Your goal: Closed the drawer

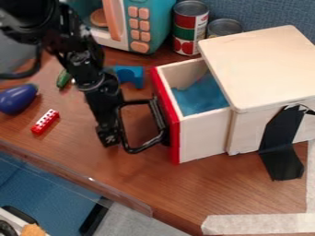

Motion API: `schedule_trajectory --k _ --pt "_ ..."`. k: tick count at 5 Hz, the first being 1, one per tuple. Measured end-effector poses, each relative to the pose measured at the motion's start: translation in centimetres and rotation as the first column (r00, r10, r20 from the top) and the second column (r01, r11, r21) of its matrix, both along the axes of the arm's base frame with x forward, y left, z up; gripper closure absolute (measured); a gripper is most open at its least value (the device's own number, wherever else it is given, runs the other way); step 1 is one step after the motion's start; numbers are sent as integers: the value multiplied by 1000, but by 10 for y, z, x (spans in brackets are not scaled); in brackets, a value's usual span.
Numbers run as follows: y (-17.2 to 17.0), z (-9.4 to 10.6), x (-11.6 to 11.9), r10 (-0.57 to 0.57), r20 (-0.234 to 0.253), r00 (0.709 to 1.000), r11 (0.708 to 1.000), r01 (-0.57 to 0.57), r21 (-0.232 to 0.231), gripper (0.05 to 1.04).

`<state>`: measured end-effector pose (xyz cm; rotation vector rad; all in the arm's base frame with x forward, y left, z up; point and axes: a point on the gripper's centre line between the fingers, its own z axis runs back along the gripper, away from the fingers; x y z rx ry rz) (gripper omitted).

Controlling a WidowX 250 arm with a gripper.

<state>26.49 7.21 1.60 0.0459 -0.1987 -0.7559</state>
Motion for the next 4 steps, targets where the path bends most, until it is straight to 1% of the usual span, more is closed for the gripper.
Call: schedule_trajectory --k 1,2,4 --pt "-4 2 15 28 15 1000 999 -27 -16 85" --pt "-16 7 28 23 34 999 999 -22 -33 85" --pt "-41 10 48 19 46 999 997 -16 -69 85"
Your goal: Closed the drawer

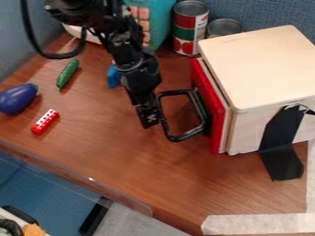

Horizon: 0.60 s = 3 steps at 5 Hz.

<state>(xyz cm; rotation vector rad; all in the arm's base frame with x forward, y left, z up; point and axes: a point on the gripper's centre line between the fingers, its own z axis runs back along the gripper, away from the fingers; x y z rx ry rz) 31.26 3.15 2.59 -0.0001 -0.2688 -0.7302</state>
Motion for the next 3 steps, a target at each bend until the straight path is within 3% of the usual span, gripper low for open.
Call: schedule_trajectory --k 3 --pt "-13 2 15 23 6 1000 998 -23 -62 85"
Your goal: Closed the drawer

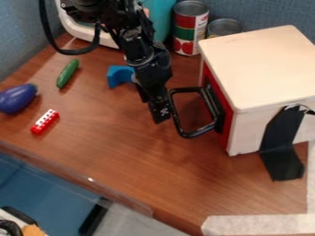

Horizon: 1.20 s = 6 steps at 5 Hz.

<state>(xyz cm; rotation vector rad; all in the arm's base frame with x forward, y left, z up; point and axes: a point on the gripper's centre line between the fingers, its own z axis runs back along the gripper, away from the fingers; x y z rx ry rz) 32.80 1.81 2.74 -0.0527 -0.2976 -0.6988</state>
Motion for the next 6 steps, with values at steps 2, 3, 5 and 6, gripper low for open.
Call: schedule_trajectory --k 2,3,5,6 --pt "25 32 -11 72 21 997 997 -72 -17 85" --pt "63 50 -39 187 -46 981 979 -190 -68 85" --pt "120 107 -97 345 -29 938 931 -346 -118 85" --pt "138 127 -128 380 -35 924 911 -380 -161 86"
